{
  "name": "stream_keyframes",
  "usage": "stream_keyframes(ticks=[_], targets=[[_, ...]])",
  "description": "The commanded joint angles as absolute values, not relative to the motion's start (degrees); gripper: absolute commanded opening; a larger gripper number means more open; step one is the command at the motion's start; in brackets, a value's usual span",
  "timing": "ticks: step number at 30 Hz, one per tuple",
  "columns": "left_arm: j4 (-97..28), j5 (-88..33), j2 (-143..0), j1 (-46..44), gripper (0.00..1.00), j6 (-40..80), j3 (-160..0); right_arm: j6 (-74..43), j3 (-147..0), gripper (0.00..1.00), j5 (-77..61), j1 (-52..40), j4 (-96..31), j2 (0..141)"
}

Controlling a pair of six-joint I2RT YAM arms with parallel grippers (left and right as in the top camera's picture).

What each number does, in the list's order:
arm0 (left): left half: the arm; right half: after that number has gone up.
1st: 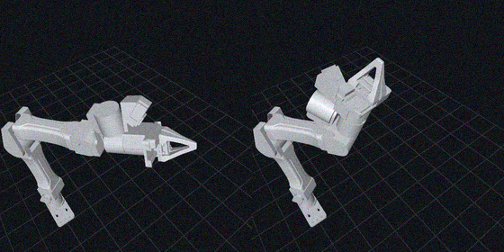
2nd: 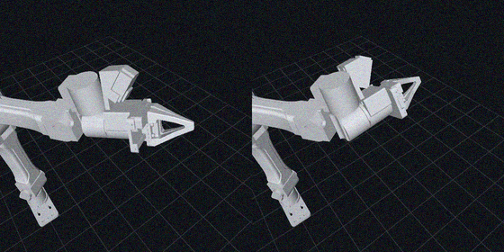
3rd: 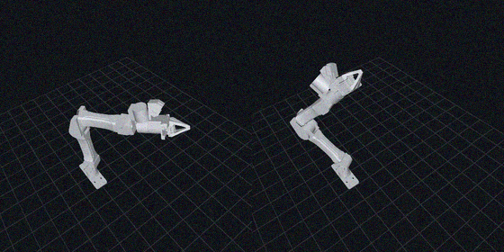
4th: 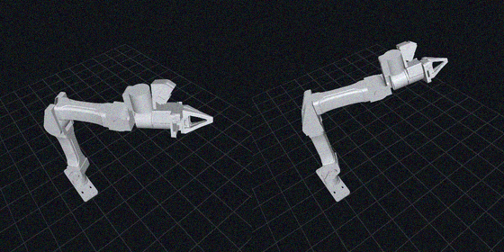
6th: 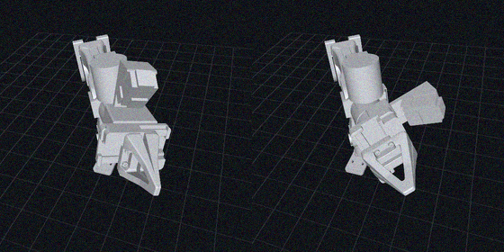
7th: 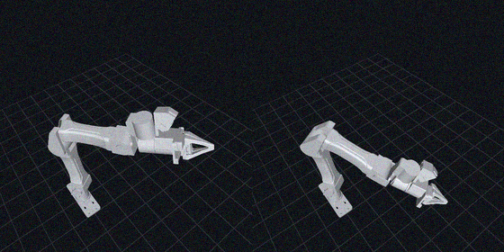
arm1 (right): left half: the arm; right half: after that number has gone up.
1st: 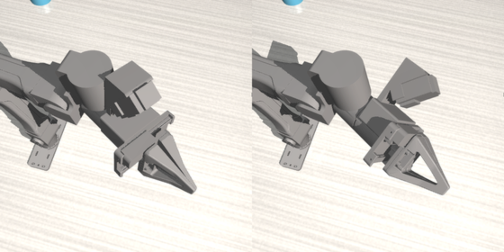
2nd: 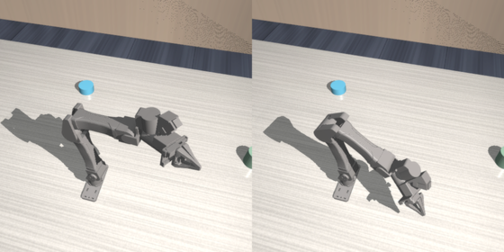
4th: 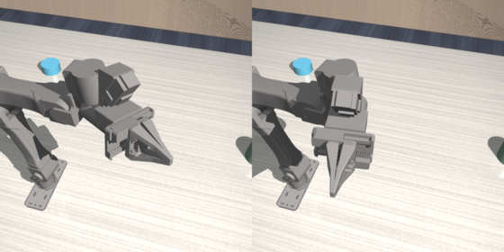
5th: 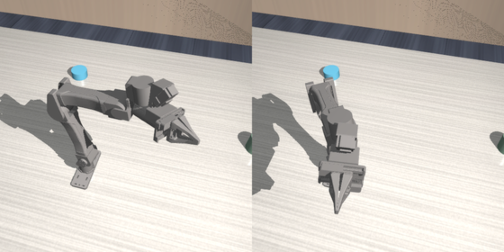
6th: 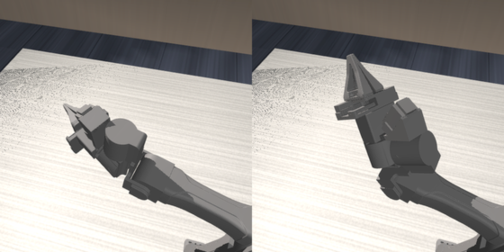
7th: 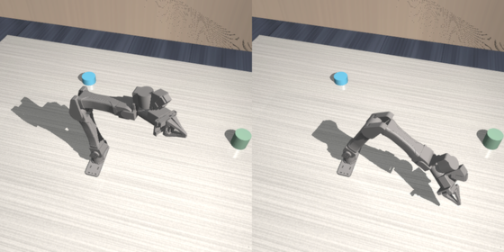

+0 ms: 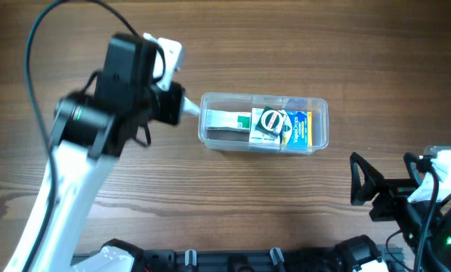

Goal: Pack container

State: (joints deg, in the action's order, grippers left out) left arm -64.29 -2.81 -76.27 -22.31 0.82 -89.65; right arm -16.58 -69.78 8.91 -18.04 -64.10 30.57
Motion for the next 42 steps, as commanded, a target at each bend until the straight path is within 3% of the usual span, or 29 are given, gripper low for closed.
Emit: stream_keyframes(ticks=[1, 11, 17, 25, 27, 29, 34, 35, 36, 42], targets=[[-64.4, -1.2, -72.3, -27.7, 0.18, 7.5, -90.4, -16.7, -69.8, 1.00, 9.6, -17.8, -63.9, 30.6], [-61.2, -1.0, -88.1, -35.8, 0.18, 14.7, -89.5, -16.7, -69.8, 1.00, 9.6, -17.8, -63.9, 30.6], [-59.3, -0.1, -101.6, -36.6, 0.15, 15.9, -89.5, -16.7, -69.8, 1.00, 9.6, -17.8, -63.9, 30.6], [-57.4, 0.4, -107.0, -36.6, 0.18, 15.9, -89.5, -16.7, -69.8, 1.00, 9.6, -17.8, -63.9, 30.6], [-56.9, 1.2, -107.0, -36.6, 0.27, 15.9, -89.5, -16.7, -69.8, 1.00, 9.6, -17.8, -63.9, 30.6], [-56.8, 1.3, -106.9, -36.6, 0.49, 15.9, -89.5, -16.7, -69.8, 1.00, 9.6, -17.8, -63.9, 30.6], [-58.6, 1.4, -102.0, -36.5, 0.70, 15.9, -90.2, -16.7, -69.8, 1.00, 9.6, -17.8, -63.9, 30.6], [-59.1, 1.7, -99.7, -36.5, 0.81, 15.9, -90.5, -16.7, -69.8, 1.00, 9.6, -17.8, -63.9, 30.6], [-59.7, 2.7, -97.4, -36.5, 1.00, 15.9, -90.8, -16.7, -69.8, 1.00, 9.6, -17.8, -63.9, 30.6], [-69.7, 17.4, -79.6, -36.5, 1.00, 17.1, -90.9, -16.6, -69.8, 1.00, 9.6, -17.8, -63.9, 30.6]])
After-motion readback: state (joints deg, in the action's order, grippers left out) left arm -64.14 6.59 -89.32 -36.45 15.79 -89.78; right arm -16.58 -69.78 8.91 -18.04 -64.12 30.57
